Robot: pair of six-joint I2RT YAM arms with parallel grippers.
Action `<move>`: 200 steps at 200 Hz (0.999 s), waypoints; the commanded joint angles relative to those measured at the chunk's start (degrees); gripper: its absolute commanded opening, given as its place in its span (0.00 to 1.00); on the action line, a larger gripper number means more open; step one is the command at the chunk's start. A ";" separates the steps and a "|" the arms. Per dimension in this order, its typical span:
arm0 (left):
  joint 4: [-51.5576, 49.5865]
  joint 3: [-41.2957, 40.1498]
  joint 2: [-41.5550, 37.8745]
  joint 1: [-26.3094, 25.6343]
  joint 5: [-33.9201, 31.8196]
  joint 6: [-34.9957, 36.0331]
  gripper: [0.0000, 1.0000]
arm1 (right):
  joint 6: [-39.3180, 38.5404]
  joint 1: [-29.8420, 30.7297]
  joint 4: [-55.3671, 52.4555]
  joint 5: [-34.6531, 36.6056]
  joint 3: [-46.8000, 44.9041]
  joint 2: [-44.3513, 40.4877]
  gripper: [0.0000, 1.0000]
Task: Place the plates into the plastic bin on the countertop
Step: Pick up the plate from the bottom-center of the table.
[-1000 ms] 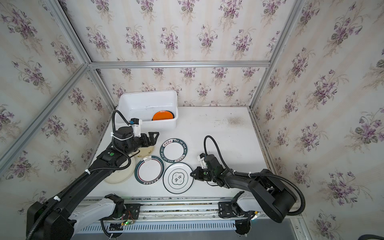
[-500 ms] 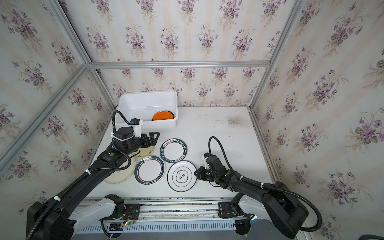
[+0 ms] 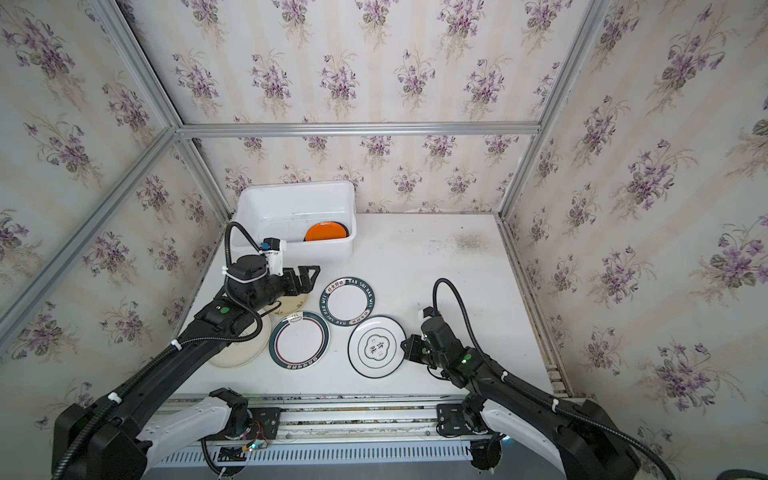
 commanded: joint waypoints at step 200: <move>7.89 -1.45 5.00 -1.16 3.39 -2.42 1.00 | -4.05 -13.02 -8.70 2.26 15.86 0.32 0.00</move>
